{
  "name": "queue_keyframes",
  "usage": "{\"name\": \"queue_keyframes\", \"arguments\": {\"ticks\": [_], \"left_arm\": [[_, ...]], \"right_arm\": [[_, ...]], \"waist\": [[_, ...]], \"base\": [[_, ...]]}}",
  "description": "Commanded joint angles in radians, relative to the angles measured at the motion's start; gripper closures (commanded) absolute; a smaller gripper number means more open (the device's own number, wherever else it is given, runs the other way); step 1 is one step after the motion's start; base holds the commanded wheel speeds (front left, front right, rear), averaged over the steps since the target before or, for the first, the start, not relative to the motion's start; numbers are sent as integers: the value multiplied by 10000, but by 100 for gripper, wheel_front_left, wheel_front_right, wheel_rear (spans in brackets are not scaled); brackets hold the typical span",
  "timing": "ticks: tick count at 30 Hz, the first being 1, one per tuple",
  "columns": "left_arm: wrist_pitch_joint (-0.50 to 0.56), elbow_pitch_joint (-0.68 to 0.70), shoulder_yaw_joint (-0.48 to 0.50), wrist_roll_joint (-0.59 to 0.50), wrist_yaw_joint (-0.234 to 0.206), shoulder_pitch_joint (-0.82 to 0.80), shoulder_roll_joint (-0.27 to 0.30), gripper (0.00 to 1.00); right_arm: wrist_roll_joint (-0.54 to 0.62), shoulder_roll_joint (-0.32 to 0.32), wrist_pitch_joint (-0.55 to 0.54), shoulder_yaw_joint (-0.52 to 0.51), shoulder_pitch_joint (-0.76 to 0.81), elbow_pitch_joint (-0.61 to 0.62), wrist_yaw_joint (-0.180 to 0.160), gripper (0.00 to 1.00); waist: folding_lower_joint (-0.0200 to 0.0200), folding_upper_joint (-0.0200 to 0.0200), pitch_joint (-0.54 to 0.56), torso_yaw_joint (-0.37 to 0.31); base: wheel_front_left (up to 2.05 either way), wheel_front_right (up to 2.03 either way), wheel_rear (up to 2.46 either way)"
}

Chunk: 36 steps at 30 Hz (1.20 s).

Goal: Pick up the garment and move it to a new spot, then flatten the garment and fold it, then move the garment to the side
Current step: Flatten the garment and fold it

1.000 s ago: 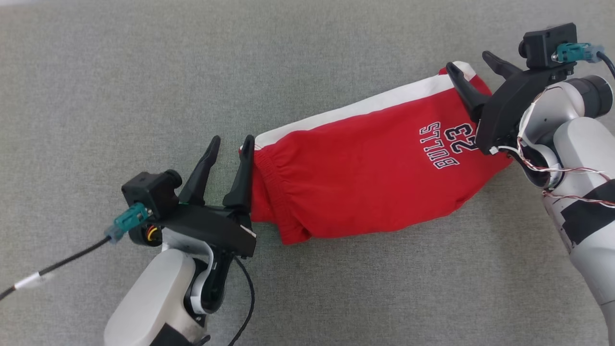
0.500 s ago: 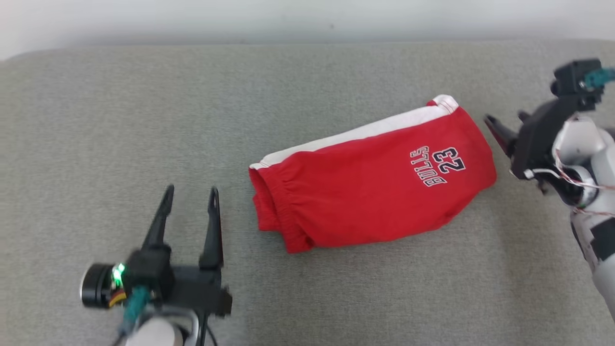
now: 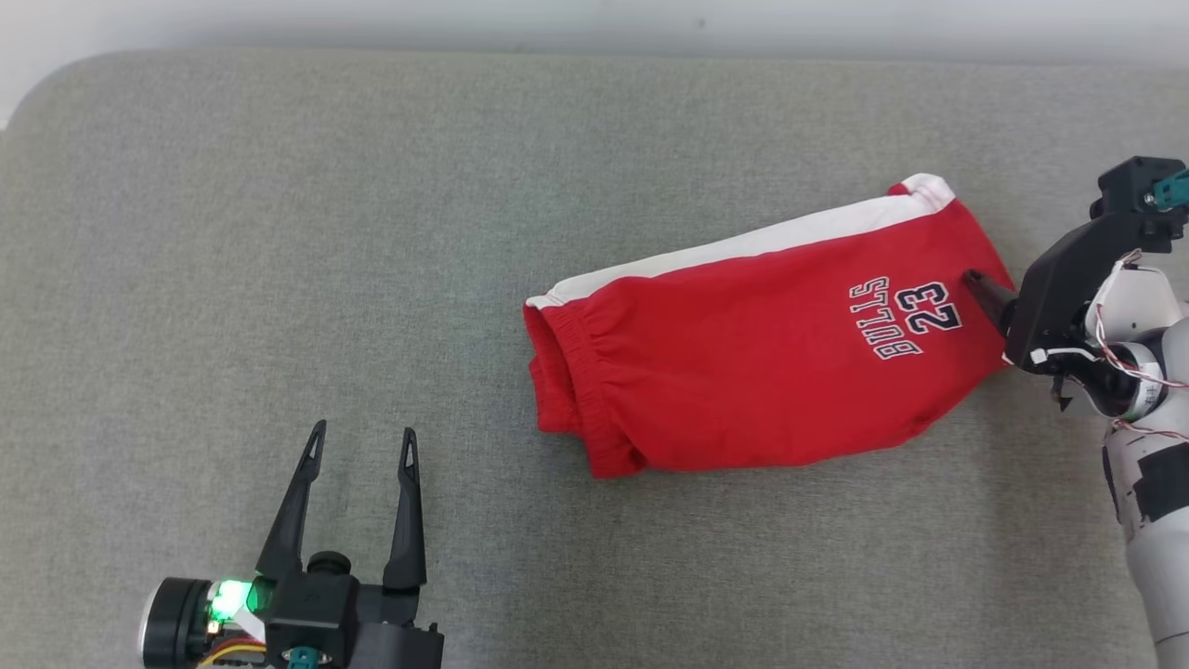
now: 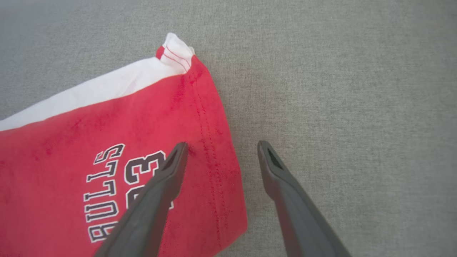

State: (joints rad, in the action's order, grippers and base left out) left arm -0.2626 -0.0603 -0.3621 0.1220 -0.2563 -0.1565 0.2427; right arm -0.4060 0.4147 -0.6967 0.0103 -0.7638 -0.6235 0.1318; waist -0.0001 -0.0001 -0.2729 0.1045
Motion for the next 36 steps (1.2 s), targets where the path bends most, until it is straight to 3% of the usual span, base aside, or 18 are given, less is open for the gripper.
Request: {"name": "queue_keyframes", "arguments": {"ticks": [1, 15, 21, 22, 24, 29, 36], "left_arm": [[-22, 70, 41, -21, 26, 103, -50, 0], [-24, -124, 236, -125, 527, 142, -445, 0], [-24, -268, 390, -156, 681, 196, -521, 0], [-24, -291, 421, -154, 702, 217, -527, 0], [-24, -339, 462, -135, 720, 265, -558, 0], [-24, -457, 466, -128, 872, 333, -638, 0], [-24, -617, 573, -163, 957, 449, -698, 0]], "right_arm": [[182, -203, -83, -141, 104, 79, -27, 0], [2138, -953, -311, -1224, 542, 57, -29, 0], [1982, -1359, -839, -708, 828, 16, -3, 0], [1917, -1311, -868, -637, 874, 44, -1, 44], [1806, -1228, -863, -519, 909, 176, -3, 100], [1808, -800, -557, -688, 1116, 327, -26, 100], [2209, -715, 261, -1426, 1296, 527, -30, 100]], "waist": [[1, 1, -232, 188], [1, 1, -541, 618], [1, 1, -482, 615], [1, 1, -439, 596], [1, 1, -357, 554], [1, 1, -142, 420], [1, 1, 238, 178]], "base": [[0, 0, 0], [0, 0, 0], [0, 0, 0], [0, 0, 0], [0, 0, 0], [0, 0, 0], [0, 0, 0]]}}
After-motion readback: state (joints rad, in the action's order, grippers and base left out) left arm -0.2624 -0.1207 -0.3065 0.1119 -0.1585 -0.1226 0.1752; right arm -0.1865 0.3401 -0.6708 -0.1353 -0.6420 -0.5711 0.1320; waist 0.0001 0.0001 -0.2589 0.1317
